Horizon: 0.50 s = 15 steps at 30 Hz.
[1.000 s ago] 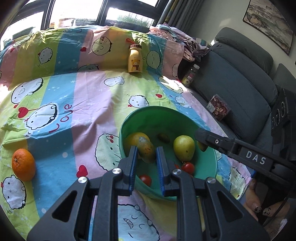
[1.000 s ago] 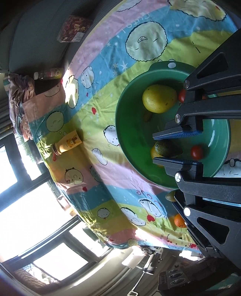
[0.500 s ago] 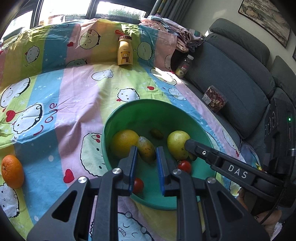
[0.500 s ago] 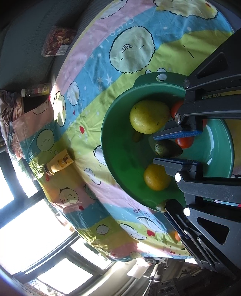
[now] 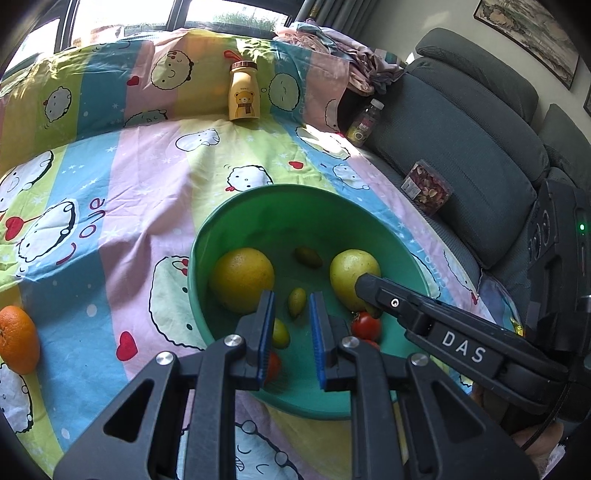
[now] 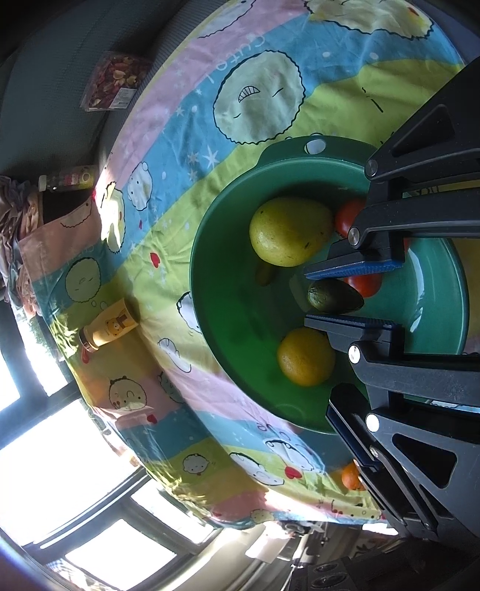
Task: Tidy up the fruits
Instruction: 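Carry both green fruits into the basin and open both tools, then move both tools to the orange on the sheet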
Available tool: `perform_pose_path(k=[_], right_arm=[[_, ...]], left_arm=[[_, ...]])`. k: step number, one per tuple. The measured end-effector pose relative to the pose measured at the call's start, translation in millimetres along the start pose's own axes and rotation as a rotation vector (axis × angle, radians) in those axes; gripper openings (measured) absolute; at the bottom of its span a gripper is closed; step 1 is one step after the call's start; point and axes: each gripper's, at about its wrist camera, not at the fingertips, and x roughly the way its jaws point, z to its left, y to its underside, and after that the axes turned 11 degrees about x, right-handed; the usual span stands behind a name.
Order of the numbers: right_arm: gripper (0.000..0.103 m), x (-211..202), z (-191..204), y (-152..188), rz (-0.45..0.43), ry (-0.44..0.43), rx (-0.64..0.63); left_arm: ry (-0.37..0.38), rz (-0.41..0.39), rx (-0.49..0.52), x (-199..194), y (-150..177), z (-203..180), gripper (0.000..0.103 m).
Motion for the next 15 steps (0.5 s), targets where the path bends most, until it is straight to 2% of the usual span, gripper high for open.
perform_pose_path(k=[8, 12, 14, 15], right_arm=[[0.021, 0, 1, 0, -0.007, 0.022, -0.002], [0.021, -2, 0, 0, 0.0, 0.032, 0.009], [0.027, -4, 0, -1, 0.013, 0.019, 0.017], [0.035, -4, 0, -1, 0.02, 0.018, 0.022]], left_arm=[[-0.007, -0.002, 0.001, -1, 0, -1, 0.017], [-0.015, -0.017, -0.001, -8, 1, 2, 0.022], [-0.019, -0.024, -0.007, -13, 2, 4, 0.028], [-0.022, -0.028, -0.012, -16, 2, 6, 0.031]])
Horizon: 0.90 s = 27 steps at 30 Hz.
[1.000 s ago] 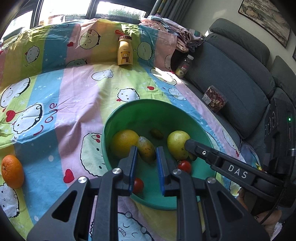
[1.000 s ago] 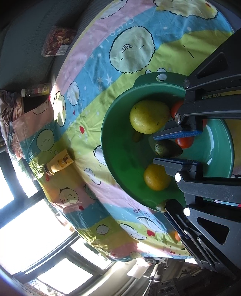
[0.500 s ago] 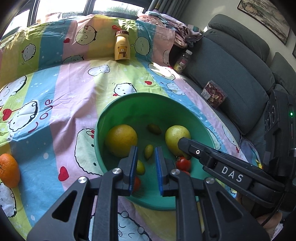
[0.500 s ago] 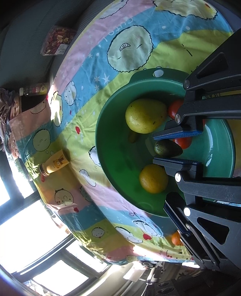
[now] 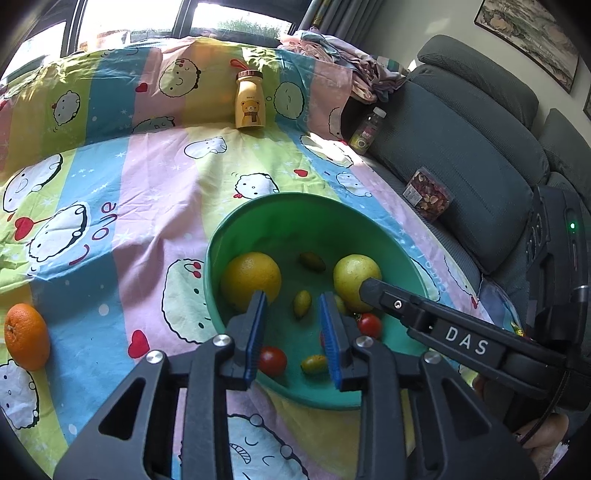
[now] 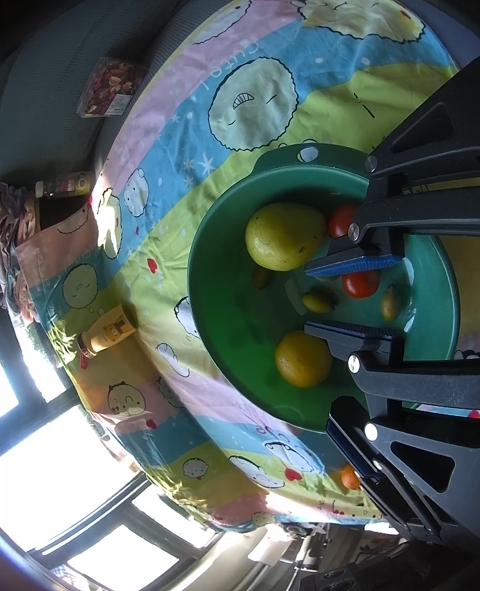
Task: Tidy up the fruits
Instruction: 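Move both tools to the orange on the sheet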
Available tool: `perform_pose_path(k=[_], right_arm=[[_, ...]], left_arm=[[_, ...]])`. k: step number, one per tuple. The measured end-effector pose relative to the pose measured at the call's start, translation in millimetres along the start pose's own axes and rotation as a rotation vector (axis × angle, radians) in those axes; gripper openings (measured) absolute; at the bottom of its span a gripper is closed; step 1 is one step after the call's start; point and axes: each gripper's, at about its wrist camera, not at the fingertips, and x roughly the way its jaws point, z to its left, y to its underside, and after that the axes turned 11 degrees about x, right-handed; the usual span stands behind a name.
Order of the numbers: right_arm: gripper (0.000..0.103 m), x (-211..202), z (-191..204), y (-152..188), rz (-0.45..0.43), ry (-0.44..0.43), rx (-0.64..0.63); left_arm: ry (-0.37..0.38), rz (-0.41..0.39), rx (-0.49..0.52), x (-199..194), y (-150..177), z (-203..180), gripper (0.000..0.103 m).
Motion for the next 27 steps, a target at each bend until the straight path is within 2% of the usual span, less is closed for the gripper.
perform_pose_path(k=[2, 4, 6, 11, 13, 18, 22, 27], right_arm=[[0.043, -3, 3, 1, -0.003, 0.006, -0.004], [0.053, -6, 10, 4, -0.013, 0.008, -0.022], [0.058, -10, 19, 7, -0.012, -0.01, -0.039], [0.071, -13, 52, 16, 0.016, -0.099, -0.082], [0.074, -10, 70, 22, 0.042, -0.138, -0.11], [0.077, 9, 123, 44, 0.131, -0.204, -0.203], [0.077, 33, 166, 67, 0.224, -0.245, -0.277], [0.077, 69, 207, 93, 0.371, -0.279, -0.315]], left_arm=[[-0.009, -0.013, -0.015, -9, 1, 6, 0.038], [-0.018, -0.037, -0.043, -21, 4, 15, 0.05], [-0.036, -0.061, -0.087, -34, 7, 29, 0.057], [-0.179, -0.083, -0.202, -66, 24, 72, 0.065], [-0.233, -0.09, -0.256, -79, 33, 91, 0.072], [-0.347, -0.079, -0.385, -104, 59, 134, 0.075], [-0.401, -0.054, -0.462, -116, 81, 164, 0.076], [-0.362, -0.038, -0.553, -120, 99, 191, 0.074]])
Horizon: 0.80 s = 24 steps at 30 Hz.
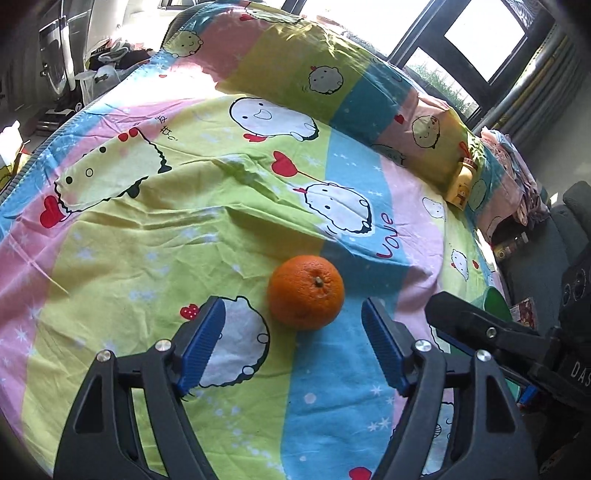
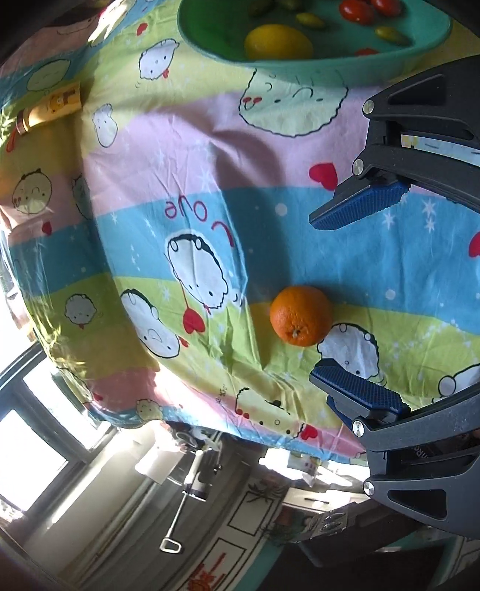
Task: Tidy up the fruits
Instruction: 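Move both tools to the orange on the sheet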
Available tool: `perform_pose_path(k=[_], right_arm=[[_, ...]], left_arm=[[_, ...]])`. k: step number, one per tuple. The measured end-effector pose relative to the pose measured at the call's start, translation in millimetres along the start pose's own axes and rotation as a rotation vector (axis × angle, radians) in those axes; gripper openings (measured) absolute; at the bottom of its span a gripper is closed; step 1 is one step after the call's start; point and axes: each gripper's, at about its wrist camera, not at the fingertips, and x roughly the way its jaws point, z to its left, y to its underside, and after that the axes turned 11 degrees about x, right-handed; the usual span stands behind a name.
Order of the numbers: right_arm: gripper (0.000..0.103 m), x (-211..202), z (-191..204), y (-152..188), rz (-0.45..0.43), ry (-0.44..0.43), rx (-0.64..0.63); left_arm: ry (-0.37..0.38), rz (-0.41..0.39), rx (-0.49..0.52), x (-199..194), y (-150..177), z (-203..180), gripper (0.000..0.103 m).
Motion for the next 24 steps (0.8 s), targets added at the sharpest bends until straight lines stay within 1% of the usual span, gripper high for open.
perform_pose_path(k=[1, 2, 3, 5, 7, 8, 11, 12, 15, 17, 18, 21, 24], right_arm=[[0.077, 9, 3, -1, 0.021, -0.007, 0.005], [0.077, 16, 5, -2, 0.03, -0.007, 0.019], [0.077, 22, 6, -3, 0.044, -0.009, 0.033], [0.077, 31, 5, -7, 0.047, 0.008, 0.068], [0.077, 36, 5, -10, 0.032, 0.034, 0.099], [0.077, 36, 4, -12, 0.032, 0.03, 0.111], [0.077, 35, 3, -18, -0.001, -0.001, 0.195], [0.077, 36, 4, -18, -0.01, -0.006, 0.204], [0.077, 42, 10, -15, -0.026, -0.004, 0.188], [0.077, 50, 12, -13, -0.031, -0.001, 0.178], [0.077, 56, 12, -12, -0.026, -0.003, 0.171], [0.077, 73, 4, -13, 0.015, -0.018, 0.191], [0.075, 81, -5, -15, 0.049, -0.038, 0.216]], left_arm=[[-0.024, 0.006, -0.016, 2, -1, 4, 0.076], [-0.034, 0.005, -0.025, 3, -1, 7, 0.076], [-0.028, 0.007, -0.028, 4, -1, 10, 0.077], [0.023, 0.019, -0.039, 8, -2, 13, 0.077], [0.078, 0.009, -0.053, 10, -3, 13, 0.077], [0.09, 0.007, -0.052, 12, -4, 12, 0.077], [0.058, 0.022, -0.042, 18, -5, 8, 0.077], [0.049, 0.02, -0.041, 19, -5, 9, 0.077], [0.025, 0.019, -0.046, 23, -6, 12, 0.077], [0.026, 0.015, -0.038, 25, -7, 14, 0.077], [0.024, 0.015, -0.04, 26, -7, 15, 0.077], [-0.021, 0.039, -0.03, 35, -7, 17, 0.076], [-0.001, 0.045, -0.03, 41, -8, 19, 0.076]])
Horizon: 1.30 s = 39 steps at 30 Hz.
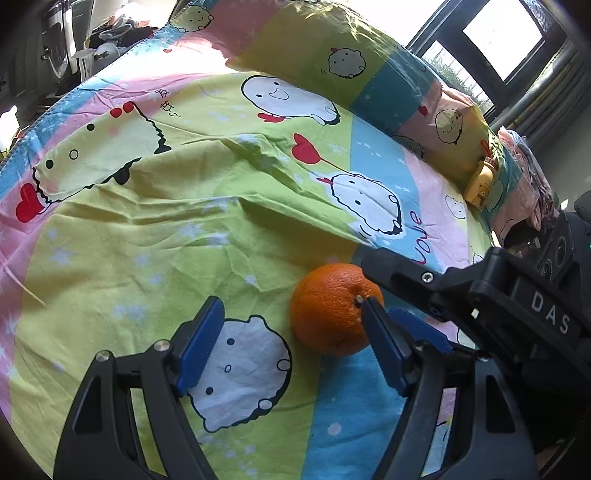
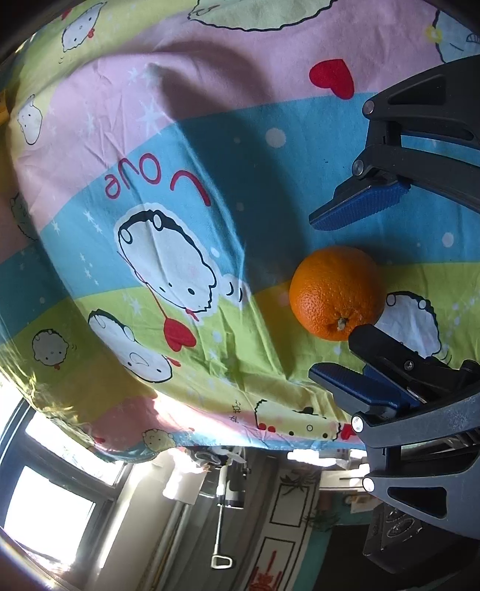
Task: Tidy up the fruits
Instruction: 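Move both tools to the orange on the sheet, then close the left tool on the orange while the right tool clamps its other side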
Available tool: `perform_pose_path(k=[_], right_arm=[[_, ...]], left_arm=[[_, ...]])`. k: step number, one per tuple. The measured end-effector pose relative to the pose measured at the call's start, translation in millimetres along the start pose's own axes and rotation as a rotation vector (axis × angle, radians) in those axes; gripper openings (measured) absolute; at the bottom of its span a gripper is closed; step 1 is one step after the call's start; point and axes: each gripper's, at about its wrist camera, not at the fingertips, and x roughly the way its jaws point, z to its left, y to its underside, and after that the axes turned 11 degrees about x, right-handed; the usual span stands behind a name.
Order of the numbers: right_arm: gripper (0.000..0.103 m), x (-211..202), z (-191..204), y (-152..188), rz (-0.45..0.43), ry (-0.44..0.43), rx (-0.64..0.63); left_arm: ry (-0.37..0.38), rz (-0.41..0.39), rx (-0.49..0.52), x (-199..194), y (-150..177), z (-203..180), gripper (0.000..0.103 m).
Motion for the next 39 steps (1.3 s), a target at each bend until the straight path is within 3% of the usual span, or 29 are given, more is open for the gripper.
perform_pose_path(k=[11, 15, 18, 22, 27, 31, 33, 36, 39], right_arm=[[0.066, 20, -15, -9, 0.051, -0.039, 0.047], [0.056, 22, -19, -9, 0.064, -0.098, 0.055], [0.055, 21, -18, -7, 0.055, -0.104, 0.051], [0.054, 19, -21, -5, 0.047, -0.118, 0.054], [0.054, 11, -28, -3, 0.043, -0.121, 0.075], [0.042, -5, -31, -2, 0.032, -0.171, 0.083], [0.04, -14, -27, 0, 0.0, -0.134, 0.042], [0.039, -18, -28, 1, 0.0, -0.106, 0.03], [0.039, -11, -26, 2, 0.041, -0.074, 0.015]], left_arm=[[-0.006, -0.038, 0.034, 4, -1, -1, 0.071], [0.11, -0.039, 0.0, 4, -2, 2, 0.04], [0.119, -0.062, 0.049, 0, 0, -8, 0.023], [0.076, -0.077, 0.109, -4, 2, -21, 0.019], [0.111, -0.059, 0.108, -3, 3, -24, 0.018], [0.099, -0.078, 0.139, -13, 4, -40, 0.013], [0.136, -0.072, 0.166, -11, 6, -48, 0.003], [0.094, -0.065, 0.196, -9, 8, -51, 0.006], [0.051, -0.1, 0.162, -13, 4, -44, 0.015]])
